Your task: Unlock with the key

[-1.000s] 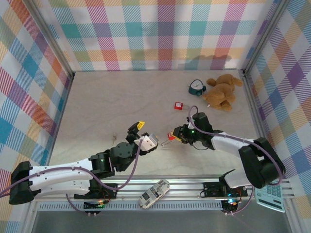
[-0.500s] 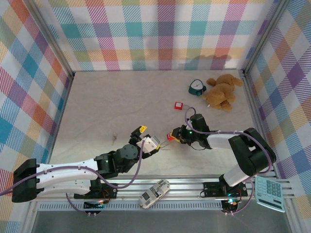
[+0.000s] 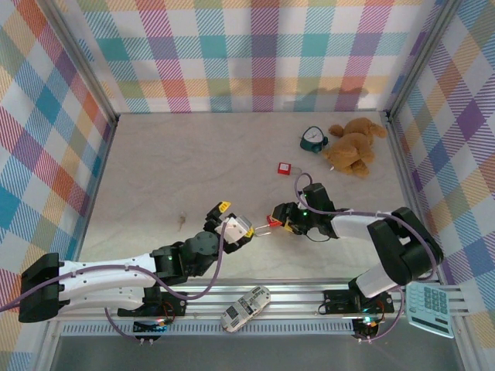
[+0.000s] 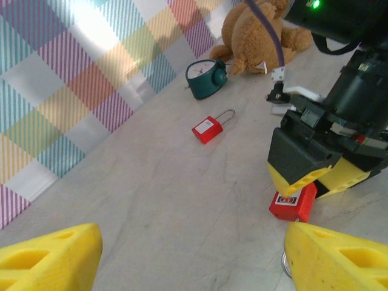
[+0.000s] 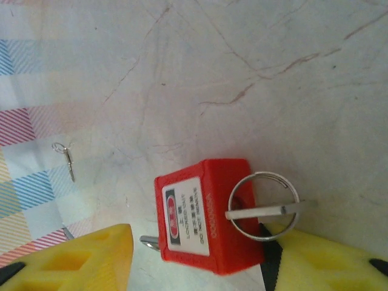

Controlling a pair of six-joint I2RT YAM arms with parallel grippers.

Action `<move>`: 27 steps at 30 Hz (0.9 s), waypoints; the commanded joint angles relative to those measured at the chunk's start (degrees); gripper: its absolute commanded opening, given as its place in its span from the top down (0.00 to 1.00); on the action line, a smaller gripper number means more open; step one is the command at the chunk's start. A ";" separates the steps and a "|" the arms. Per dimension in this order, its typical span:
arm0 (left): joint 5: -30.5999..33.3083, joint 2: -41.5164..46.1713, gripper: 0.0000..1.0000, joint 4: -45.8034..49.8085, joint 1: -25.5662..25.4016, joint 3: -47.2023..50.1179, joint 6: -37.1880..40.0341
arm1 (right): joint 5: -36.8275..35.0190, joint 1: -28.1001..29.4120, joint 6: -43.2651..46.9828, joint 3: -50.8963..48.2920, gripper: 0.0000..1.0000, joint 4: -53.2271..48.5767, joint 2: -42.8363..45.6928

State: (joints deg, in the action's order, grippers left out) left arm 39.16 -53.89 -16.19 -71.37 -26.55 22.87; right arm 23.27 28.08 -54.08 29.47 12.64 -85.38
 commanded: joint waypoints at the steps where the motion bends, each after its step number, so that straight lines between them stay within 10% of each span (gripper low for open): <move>1: 1.71 2.94 0.21 0.18 0.15 0.95 -3.06 | -2.74 -0.39 3.93 1.54 0.36 -9.39 5.10; 15: 19.25 4.67 0.07 -6.88 0.26 5.19 -9.14 | -18.77 -0.39 21.16 17.10 0.27 -41.07 18.39; 27: 29.31 8.97 0.01 15.04 0.73 1.82 -30.60 | -37.95 -0.43 39.83 55.42 0.21 -63.05 -16.53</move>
State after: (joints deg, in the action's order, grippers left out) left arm 65.67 -46.00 -9.19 -71.11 -22.17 1.26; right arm -6.68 27.81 -22.57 76.23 -38.52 -93.25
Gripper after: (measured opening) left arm 0.990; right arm 0.778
